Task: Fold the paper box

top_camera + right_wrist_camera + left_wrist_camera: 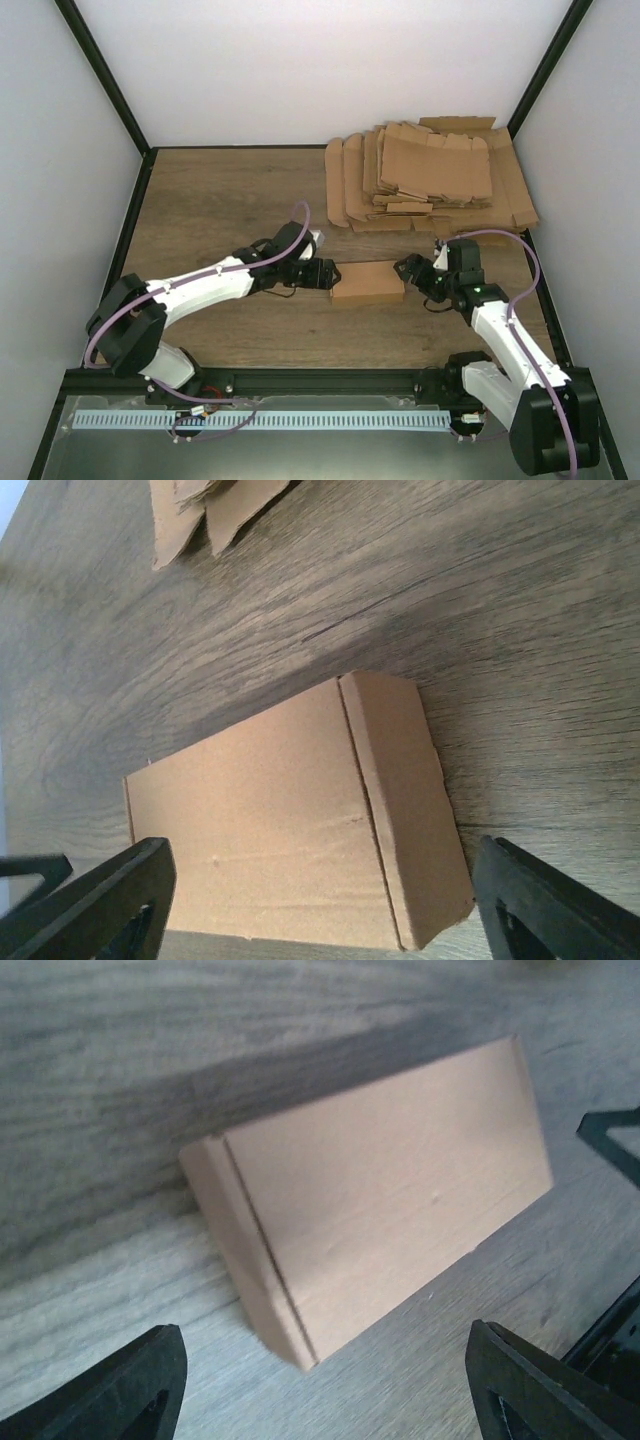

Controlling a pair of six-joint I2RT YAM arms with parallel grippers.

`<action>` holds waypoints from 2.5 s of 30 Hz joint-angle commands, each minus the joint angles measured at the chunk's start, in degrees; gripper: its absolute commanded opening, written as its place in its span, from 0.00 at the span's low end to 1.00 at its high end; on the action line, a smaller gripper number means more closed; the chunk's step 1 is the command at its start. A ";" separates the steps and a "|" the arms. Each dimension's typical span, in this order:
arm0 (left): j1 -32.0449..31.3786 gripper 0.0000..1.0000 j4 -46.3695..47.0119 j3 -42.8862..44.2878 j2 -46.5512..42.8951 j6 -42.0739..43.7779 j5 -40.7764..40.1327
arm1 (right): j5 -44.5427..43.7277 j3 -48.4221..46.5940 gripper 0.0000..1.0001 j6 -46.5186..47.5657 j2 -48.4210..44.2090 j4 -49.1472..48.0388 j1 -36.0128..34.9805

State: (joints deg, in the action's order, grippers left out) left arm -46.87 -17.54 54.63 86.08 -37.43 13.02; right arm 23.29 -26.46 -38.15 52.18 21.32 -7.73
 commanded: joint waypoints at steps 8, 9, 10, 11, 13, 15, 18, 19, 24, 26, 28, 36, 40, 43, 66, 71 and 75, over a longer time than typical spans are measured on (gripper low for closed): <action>-0.53 0.82 5.78 -5.44 2.32 1.37 3.14 | -2.36 -0.78 1.00 2.35 7.66 -2.15 -0.45; -0.48 0.83 6.84 -5.80 2.66 1.14 3.68 | -2.39 -0.69 1.00 2.38 7.90 -2.30 -0.45; -0.38 0.83 8.54 -6.31 3.06 0.82 4.43 | -2.43 -0.46 1.00 2.38 8.07 -2.51 -0.45; -0.24 0.83 9.63 -6.59 3.64 0.40 5.01 | -2.45 -0.11 1.00 2.38 8.21 -2.73 -0.45; -0.06 0.81 11.11 -6.66 4.91 -0.15 5.84 | -2.36 0.54 1.00 2.38 8.79 -3.27 -0.40; 0.03 0.78 12.37 -6.59 6.22 -0.63 6.62 | -1.78 0.89 0.99 2.29 10.26 -3.46 -0.45; 0.15 0.73 15.13 -6.93 7.73 -1.84 8.53 | 0.35 1.16 0.93 2.91 12.49 -4.58 -0.58; 0.12 0.70 15.78 -6.82 8.07 -2.23 8.82 | 2.17 1.29 0.90 3.43 12.92 -5.46 -0.61; 1.21 0.59 16.47 -6.22 8.77 -3.99 8.89 | 9.25 1.52 0.75 5.60 14.89 -9.37 -1.19; 2.93 0.56 18.10 -7.11 8.75 -5.10 10.34 | 10.98 1.23 0.69 5.71 16.20 -10.78 -1.67; 5.07 0.53 21.64 -8.75 8.72 -6.68 12.95 | 12.70 0.96 0.65 5.75 17.99 -12.40 -2.69; 11.94 0.38 25.12 -12.57 7.90 -9.10 17.34 | 11.19 -2.11 0.61 1.59 23.64 -18.59 -11.03; 19.19 0.39 21.26 -14.03 5.66 -5.78 14.81 | 9.09 -4.05 0.60 -2.09 27.50 -24.43 -14.93; 25.85 0.40 19.85 -13.86 5.51 -2.99 14.59 | 7.69 -8.20 0.58 -4.77 34.57 -30.17 -17.98; 19.22 0.84 -6.86 -10.54 -18.48 -10.23 -18.21 | -5.31 -23.95 0.85 0.25 48.17 -39.42 -22.42; 9.23 0.83 -1.90 -14.71 -16.61 -22.14 -22.36 | -14.13 -17.59 0.86 0.22 40.95 -42.32 -20.75; 1.71 0.80 3.06 -12.02 -7.23 -26.81 -25.35 | -21.04 -10.36 0.87 0.43 34.84 -48.40 -20.76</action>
State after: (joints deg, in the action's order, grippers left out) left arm -40.29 -18.26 40.88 71.75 -56.27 -6.57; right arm 11.92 -41.36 -39.24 92.27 -20.34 -28.36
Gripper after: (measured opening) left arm 0.804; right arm 0.864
